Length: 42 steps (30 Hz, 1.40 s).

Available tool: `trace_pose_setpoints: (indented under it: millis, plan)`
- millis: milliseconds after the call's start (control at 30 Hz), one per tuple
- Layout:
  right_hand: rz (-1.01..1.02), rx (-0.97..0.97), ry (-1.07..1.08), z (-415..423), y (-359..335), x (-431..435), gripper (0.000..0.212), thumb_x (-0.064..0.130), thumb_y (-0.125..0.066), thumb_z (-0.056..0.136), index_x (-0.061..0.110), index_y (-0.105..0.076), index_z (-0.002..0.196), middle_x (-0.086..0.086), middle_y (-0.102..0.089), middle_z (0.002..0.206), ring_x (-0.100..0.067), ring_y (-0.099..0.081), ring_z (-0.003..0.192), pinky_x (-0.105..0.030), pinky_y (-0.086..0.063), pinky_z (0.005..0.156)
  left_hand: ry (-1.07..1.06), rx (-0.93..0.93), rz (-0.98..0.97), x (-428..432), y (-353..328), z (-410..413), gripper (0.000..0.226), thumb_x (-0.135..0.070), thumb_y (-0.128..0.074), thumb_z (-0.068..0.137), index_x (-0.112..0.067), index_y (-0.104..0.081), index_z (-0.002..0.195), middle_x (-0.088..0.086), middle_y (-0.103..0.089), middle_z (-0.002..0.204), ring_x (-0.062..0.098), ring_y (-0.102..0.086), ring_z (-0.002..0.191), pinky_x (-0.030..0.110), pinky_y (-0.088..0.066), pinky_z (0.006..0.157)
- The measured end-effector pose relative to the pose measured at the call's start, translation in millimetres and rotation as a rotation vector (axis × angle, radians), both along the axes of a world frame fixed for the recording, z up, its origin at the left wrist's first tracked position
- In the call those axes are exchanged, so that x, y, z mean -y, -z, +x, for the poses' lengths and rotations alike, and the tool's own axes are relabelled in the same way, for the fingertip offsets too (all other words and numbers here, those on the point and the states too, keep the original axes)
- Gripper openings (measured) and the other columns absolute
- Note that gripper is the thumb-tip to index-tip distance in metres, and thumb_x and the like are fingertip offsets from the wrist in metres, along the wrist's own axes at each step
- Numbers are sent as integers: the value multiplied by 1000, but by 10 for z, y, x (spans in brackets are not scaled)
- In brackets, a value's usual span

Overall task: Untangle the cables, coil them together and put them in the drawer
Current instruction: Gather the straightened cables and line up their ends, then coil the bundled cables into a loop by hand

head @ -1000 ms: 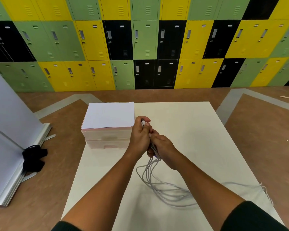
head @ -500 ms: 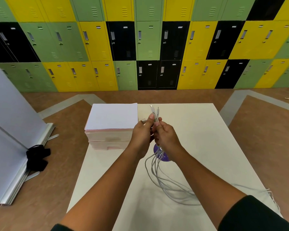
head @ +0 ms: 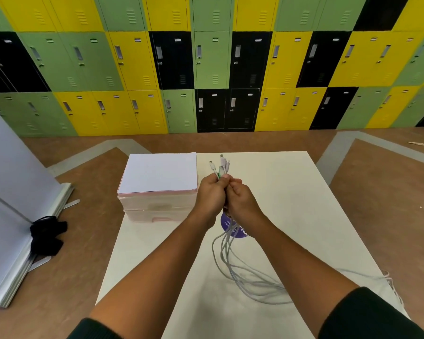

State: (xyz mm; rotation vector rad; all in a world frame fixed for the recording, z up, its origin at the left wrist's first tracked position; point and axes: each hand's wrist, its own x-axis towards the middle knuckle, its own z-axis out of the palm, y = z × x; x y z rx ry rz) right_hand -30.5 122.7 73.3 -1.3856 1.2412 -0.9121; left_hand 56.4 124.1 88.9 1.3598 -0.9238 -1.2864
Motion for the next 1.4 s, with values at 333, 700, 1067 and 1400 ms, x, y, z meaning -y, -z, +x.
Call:
trace_pose_setpoints:
  millis: [333, 700, 1067, 1400]
  plan:
    - [-43, 49, -161, -99, -90, 36, 36, 30, -41, 106, 11, -57, 80, -10, -57, 58, -25, -53, 54, -38, -45, 60, -28, -106, -36, 205, -343, 119, 28, -28, -34, 107, -10, -51, 94, 8, -76, 81, 28, -73, 79, 39, -48, 70]
    - [-34, -65, -176, -30, 21, -124, 38, 51, -47, 96, 23, -51, 70, 3, -46, 57, -18, -39, 51, -34, -36, 50, -290, -403, -207, 566, -1007, 672, 37, -30, -34, 108, -20, -39, 73, -9, -31, 47, 5, -22, 37, 16, -17, 37]
    - [-195, -643, -218, -607, 459, -196, 36, 49, -34, 104, 33, -45, 75, 7, -50, 67, -13, -47, 65, -29, -35, 57, -500, -274, -418, 616, -989, 1396, 35, -29, -31, 109, -21, -35, 75, -8, -27, 51, 8, -19, 40, 15, -17, 41]
    - [-186, -588, -28, -448, 79, 95, 48, 46, -39, 104, 12, -51, 72, -2, -56, 67, -24, -55, 69, -36, -39, 62, -298, 62, -530, 416, -743, 1172, 30, -28, -37, 108, -22, -41, 78, -6, -35, 58, 6, -26, 45, 22, -22, 42]
